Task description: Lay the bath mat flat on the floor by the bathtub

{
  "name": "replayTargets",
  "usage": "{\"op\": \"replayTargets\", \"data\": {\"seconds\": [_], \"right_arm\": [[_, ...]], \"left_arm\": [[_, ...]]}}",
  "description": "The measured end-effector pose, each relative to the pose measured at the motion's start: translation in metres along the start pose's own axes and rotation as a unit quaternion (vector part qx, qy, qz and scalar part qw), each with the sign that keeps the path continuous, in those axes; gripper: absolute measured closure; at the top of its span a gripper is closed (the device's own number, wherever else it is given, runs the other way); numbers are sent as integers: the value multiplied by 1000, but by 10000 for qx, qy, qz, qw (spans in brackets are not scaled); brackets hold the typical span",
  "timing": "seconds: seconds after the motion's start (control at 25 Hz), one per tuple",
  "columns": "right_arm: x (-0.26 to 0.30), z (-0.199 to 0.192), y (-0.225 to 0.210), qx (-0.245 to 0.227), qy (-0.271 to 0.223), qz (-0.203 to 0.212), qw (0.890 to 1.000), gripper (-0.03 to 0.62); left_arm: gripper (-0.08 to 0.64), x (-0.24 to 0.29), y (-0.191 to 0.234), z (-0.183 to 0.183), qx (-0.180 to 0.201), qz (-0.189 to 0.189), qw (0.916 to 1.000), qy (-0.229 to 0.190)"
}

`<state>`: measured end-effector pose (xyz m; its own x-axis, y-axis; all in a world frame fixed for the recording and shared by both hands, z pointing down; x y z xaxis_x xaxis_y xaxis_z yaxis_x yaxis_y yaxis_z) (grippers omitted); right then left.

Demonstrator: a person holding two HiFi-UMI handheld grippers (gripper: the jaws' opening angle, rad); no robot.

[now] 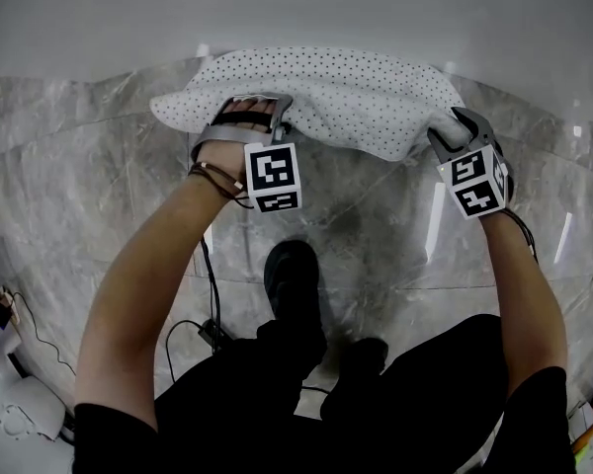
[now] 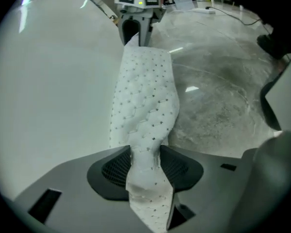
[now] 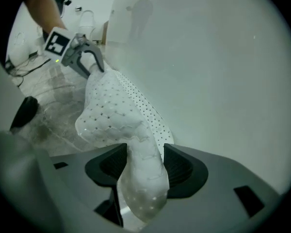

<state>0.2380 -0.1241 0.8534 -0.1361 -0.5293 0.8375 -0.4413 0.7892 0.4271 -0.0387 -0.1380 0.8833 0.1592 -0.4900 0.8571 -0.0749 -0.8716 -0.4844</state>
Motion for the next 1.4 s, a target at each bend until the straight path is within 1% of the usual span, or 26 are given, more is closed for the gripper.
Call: {"op": "replayTargets", "data": {"seconds": [0.08,0.16,0.2,0.28,0.36,0.4,0.44,0.52,0.56,0.6,0.64,0.68,0.76,0.8,0.84,0.88,0.92,1.0,1.12,1.16,1.2,1.24,1.28,1.32,1.36,1.4], "right_arm": [[-10,4,11,-843,-92,-159,9963,330],[-16,11,33,-1759,-283,-112,9839,330],[-19,16,45,-2096,-413,-41,9769,327],[-24,30,62,-2480,-664,55,9665,321],[-23,46,73,-2593,-868,100,9618,314],[-21,56,79,-2640,-960,90,9597,306],[-19,65,85,-2739,-1042,9,9561,296],[-18,85,95,-3112,-1137,-431,9425,257],[-17,93,97,-3321,-1134,-711,9337,242],[-15,101,97,-3474,-1097,-948,9265,238],[-13,106,95,-3533,-1036,-1109,9231,238],[-11,110,91,-3496,-978,-1189,9242,238],[-10,113,82,-3295,-898,-1225,9319,242],[-11,112,78,-3220,-871,-1241,9345,261],[-12,112,75,-3175,-854,-1263,9359,325],[-12,110,73,-3157,-840,-1280,9364,372],[-12,109,71,-3163,-819,-1288,9363,374],[-10,106,70,-3213,-768,-1313,9347,380],[-9,103,68,-3325,-764,-1407,9294,379],[-10,104,66,-3288,-793,-1392,9307,387],[-12,106,64,-3169,-839,-1309,9356,458],[-16,109,61,-2947,-897,-1137,9445,550],[-21,113,57,-2613,-968,-882,9563,557],[-27,117,51,-2176,-1062,-584,9685,558],[-34,120,45,-1679,-1172,-294,9784,560],[-40,123,40,-1187,-1275,-44,9847,560]], "left_arm": [[410,-2,10,-1,-199,-15,9998,4],[428,-4,16,-2,-294,-95,9995,-3],[431,-5,17,-2,-313,-121,9994,-23],[439,-9,19,-1,-440,-209,9988,-90],[456,-13,26,-1,-882,-517,9946,-203],[462,-16,31,-1,-1228,-760,9891,-293],[474,-20,37,0,-1620,-1026,9806,-404],[485,-28,51,0,-2359,-1512,9579,-625],[485,-32,57,-1,-2605,-1677,9482,-703],[486,-35,61,-2,-2730,-1770,9426,-745],[486,-38,62,-3,-2743,-1806,9415,-756],[486,-41,60,-4,-2675,-1806,9435,-746],[482,-46,49,-4,-2425,-1786,9511,-684],[477,-48,41,-3,-2276,-1777,9553,-640],[472,-50,33,-3,-2121,-1758,9595,-595],[468,-51,26,-2,-1974,-1729,9633,-559],[466,-52,21,-3,-1856,-1708,9662,-539],[468,-55,15,-3,-1783,-1737,9669,-557],[466,-60,17,-5,-1963,-1834,9607,-697],[457,-62,17,-6,-1986,-1803,9604,-748],[430,-65,17,-7,-1957,-1707,9624,-797],[392,-68,16,-7,-1902,-1555,9656,-853],[355,-71,15,-6,-1872,-1381,9681,-929],[324,-76,12,-5,-1913,-1236,9683,-1029],[302,-81,8,-2,-2035,-1153,9655,-1144],[291,-86,3,2,-2204,-1126,9608,-1249]]}}
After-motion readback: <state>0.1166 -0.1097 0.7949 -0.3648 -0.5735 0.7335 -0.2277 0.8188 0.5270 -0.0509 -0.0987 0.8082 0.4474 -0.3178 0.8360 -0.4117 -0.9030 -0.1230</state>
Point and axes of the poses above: the fingertips, and each gripper's own axes: x forward along the fingers, y to its left, z out of its top, the point moved 8 cm from there along -x, backward along the fingers, and after that the axes turned 13 degrees about -x, right-handed, at the moved point
